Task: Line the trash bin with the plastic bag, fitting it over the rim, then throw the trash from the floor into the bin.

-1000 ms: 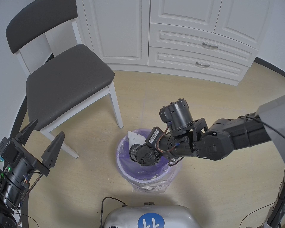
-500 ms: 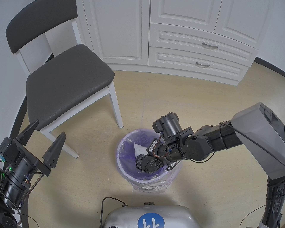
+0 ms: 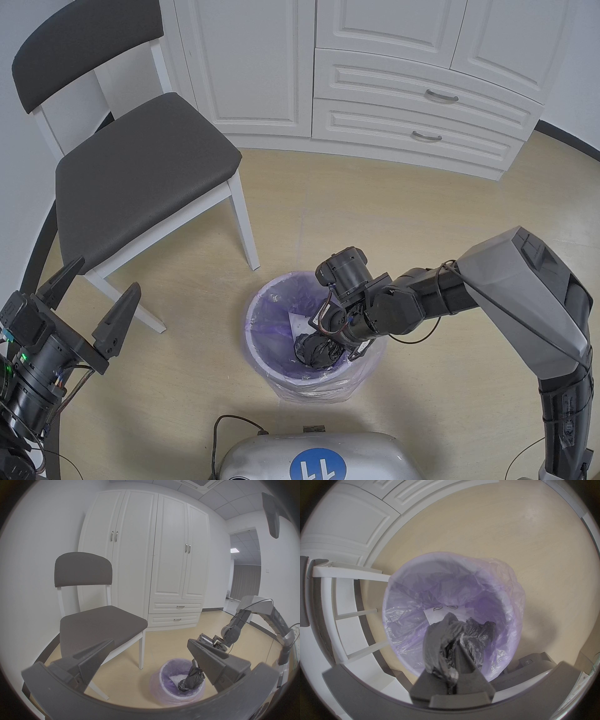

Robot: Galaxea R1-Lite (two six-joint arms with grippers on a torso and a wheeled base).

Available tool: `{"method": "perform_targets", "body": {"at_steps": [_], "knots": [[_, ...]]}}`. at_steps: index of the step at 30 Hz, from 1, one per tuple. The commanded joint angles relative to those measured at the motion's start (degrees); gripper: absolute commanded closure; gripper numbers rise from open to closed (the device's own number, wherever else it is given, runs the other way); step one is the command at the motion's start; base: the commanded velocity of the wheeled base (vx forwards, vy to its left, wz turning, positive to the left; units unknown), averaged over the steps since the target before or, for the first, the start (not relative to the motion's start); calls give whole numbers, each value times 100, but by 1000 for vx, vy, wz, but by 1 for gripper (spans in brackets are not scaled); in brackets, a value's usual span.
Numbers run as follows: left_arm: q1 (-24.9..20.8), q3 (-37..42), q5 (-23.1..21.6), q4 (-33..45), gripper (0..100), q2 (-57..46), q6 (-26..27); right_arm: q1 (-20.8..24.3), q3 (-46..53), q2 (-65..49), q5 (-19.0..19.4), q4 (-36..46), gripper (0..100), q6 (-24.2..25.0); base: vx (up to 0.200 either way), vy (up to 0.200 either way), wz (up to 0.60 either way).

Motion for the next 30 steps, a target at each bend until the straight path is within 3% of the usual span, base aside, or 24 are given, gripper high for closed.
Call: {"method": "perform_targets", "body": {"at_steps": [1, 8, 14, 20, 30], "knots": [[-1, 101, -2, -1, 0, -47, 2, -63, -640, 376, 3, 494, 100, 0, 0, 0, 0], [-1, 101, 6, -1, 0, -56, 11, -46, -1985, 710, -23, 1566, 100, -26, 0, 0, 0], [-1, 101, -2, -10, 0, -56, 11, -55, -2414, 447, -251, 2753, 100, -44, 0, 0, 0], [-1, 101, -11, -19, 0, -65, 19, -2, -2414, 359, -673, 3096, 100, -263, 0, 0, 0], [-1, 101, -11, -28, 0, -65, 63, 323, -2414, 113, -691, 3465, 100, -237, 0, 0, 0]]}}
